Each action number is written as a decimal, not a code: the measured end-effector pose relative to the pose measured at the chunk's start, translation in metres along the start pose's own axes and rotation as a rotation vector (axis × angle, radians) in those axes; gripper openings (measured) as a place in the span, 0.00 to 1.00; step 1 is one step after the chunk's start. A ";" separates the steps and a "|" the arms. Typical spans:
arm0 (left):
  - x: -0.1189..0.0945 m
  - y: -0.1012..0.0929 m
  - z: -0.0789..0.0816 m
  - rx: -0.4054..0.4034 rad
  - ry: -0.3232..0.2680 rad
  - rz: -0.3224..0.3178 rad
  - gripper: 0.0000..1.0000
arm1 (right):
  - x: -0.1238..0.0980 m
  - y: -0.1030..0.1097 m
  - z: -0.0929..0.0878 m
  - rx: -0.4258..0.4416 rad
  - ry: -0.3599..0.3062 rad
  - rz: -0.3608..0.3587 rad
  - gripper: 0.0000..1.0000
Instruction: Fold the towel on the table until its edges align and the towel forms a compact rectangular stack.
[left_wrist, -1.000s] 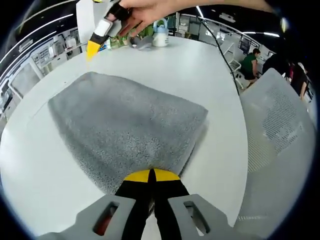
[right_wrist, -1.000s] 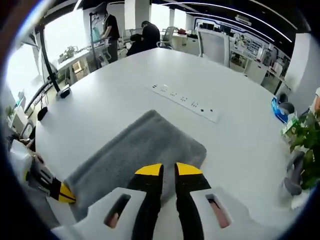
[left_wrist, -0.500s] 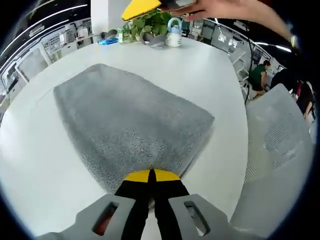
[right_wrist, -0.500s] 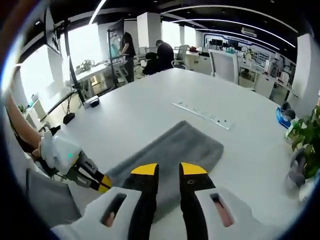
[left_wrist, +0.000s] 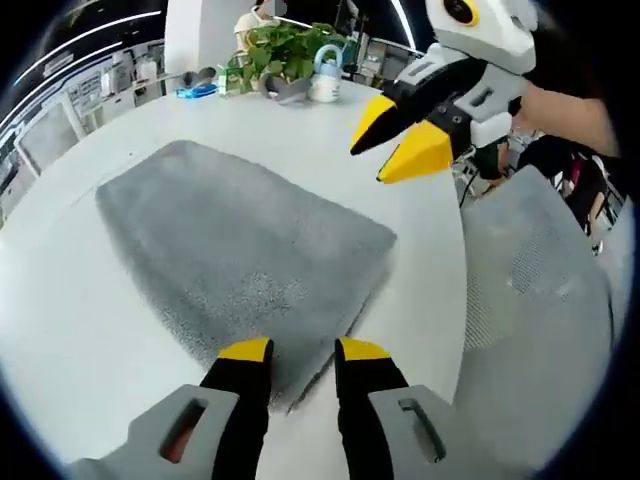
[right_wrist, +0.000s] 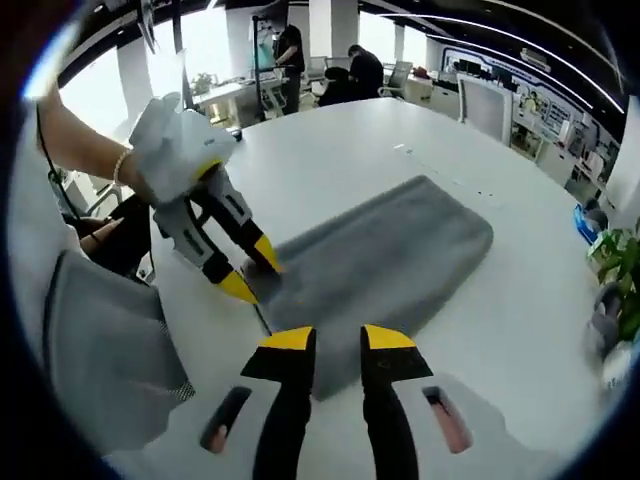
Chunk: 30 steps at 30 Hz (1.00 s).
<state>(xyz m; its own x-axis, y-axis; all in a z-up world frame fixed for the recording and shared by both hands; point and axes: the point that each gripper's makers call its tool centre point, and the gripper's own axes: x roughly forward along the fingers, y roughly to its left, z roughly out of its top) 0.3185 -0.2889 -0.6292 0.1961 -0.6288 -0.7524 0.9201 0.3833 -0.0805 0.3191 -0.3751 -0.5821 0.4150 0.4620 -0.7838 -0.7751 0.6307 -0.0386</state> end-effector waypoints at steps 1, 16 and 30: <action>-0.002 -0.002 -0.001 0.020 -0.001 -0.011 0.32 | 0.002 0.002 -0.004 -0.019 0.016 -0.001 0.17; 0.000 0.008 -0.029 0.137 0.036 0.010 0.33 | 0.027 0.018 -0.038 -0.175 0.095 0.091 0.20; 0.001 0.015 -0.036 0.220 0.037 0.045 0.24 | 0.041 0.022 -0.062 -0.249 0.121 0.105 0.22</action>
<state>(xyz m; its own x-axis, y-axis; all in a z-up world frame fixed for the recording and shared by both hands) 0.3202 -0.2592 -0.6549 0.2303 -0.5876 -0.7757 0.9631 0.2515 0.0954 0.2893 -0.3811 -0.6538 0.2774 0.4295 -0.8594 -0.9102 0.4039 -0.0920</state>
